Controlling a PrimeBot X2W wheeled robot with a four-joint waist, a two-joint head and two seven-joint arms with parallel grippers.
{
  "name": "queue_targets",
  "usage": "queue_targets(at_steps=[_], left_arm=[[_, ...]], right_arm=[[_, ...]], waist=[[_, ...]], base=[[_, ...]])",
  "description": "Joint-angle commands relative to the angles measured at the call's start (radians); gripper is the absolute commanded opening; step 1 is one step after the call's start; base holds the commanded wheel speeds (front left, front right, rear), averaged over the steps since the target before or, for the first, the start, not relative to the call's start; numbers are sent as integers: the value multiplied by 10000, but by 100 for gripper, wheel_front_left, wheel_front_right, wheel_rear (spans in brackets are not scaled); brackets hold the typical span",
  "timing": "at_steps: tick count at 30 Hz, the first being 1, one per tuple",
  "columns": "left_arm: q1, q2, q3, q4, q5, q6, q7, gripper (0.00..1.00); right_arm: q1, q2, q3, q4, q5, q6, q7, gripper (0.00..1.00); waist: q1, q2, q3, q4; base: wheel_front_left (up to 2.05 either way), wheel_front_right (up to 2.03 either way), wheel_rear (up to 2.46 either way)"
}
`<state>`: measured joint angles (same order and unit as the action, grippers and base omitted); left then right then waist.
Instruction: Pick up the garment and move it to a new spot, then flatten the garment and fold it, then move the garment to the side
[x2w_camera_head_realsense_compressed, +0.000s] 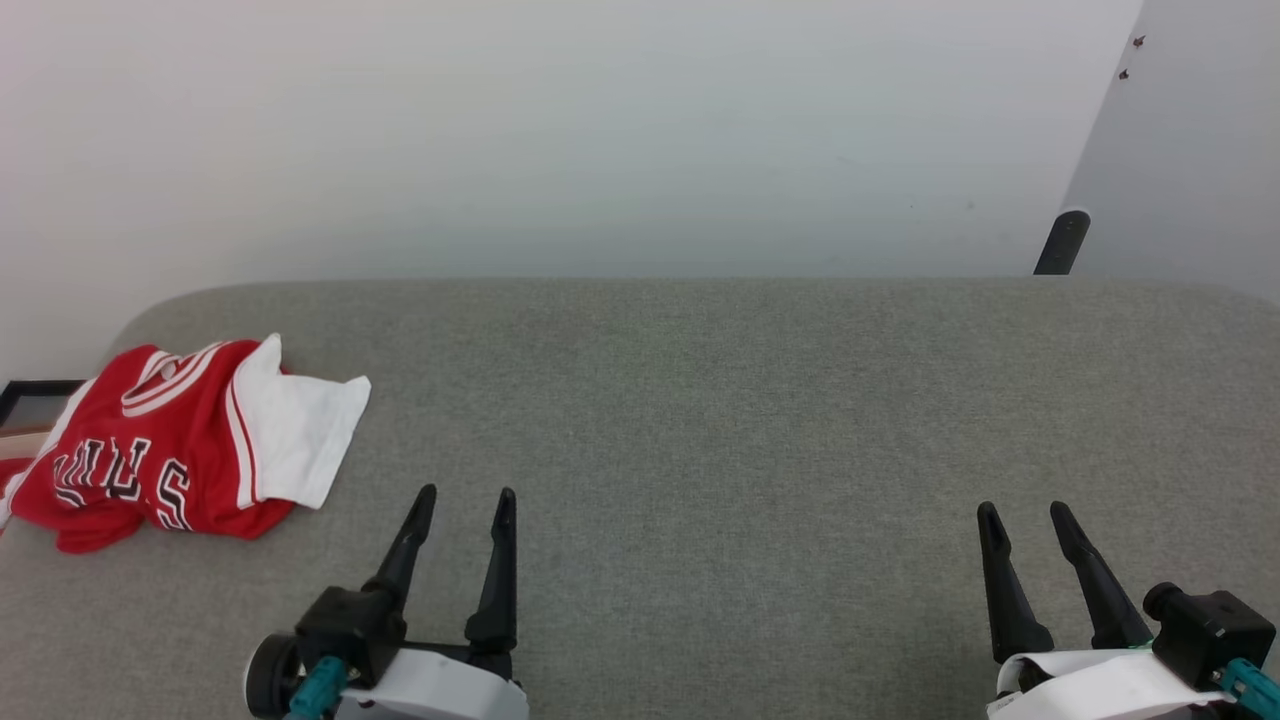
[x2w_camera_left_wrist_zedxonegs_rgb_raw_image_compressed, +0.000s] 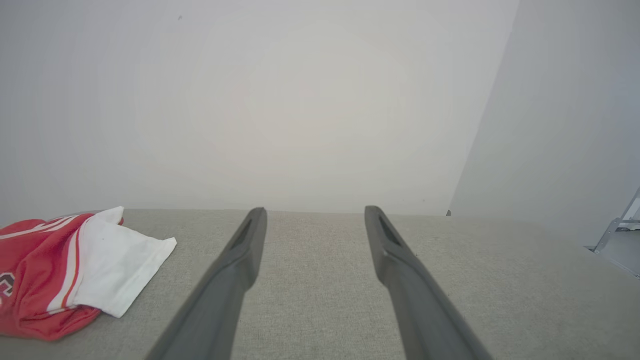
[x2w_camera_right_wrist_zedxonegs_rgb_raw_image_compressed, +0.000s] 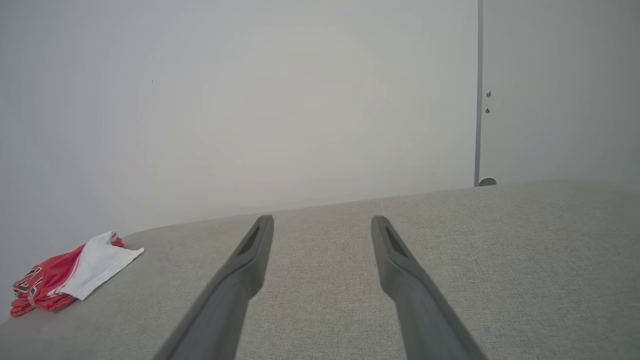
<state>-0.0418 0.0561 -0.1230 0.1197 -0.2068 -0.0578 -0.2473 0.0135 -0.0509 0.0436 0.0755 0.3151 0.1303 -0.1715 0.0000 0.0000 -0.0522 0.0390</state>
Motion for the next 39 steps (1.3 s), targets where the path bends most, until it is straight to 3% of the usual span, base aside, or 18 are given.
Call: queue_targets(at_steps=[1, 9, 21, 27, 39], left_arm=[[29, -3, 11, 0, 200, -33, -68, 100], [64, -29, 67, 46, 699, -133, -182, 100], [-77, -46, 177, 321, 488, -250, -173, 100], [-223, -46, 486, 497, 571, -117, -173, 100], [-353, 74, 1180, 722, 704, 41, -173, 100]], right_arm=[[161, 11, -4, -71, -114, 7, -59, 100], [198, 10, -69, -178, -682, 8, -136, 100], [309, 13, -110, -190, -645, 8, -106, 100], [355, 13, 33, -200, -629, 8, -75, 100], [85, 15, 486, -50, -488, 8, -114, 100]], waist=[[0, 0, -6, -4], [0, 0, -57, -15], [0, 0, -118, 217], [0, 0, -200, 882], [0, 0, -267, 2878]], base=[[0, 0, 0], [0, 0, 0], [0, 0, 0], [0, 0, 0], [0, 0, 0]])
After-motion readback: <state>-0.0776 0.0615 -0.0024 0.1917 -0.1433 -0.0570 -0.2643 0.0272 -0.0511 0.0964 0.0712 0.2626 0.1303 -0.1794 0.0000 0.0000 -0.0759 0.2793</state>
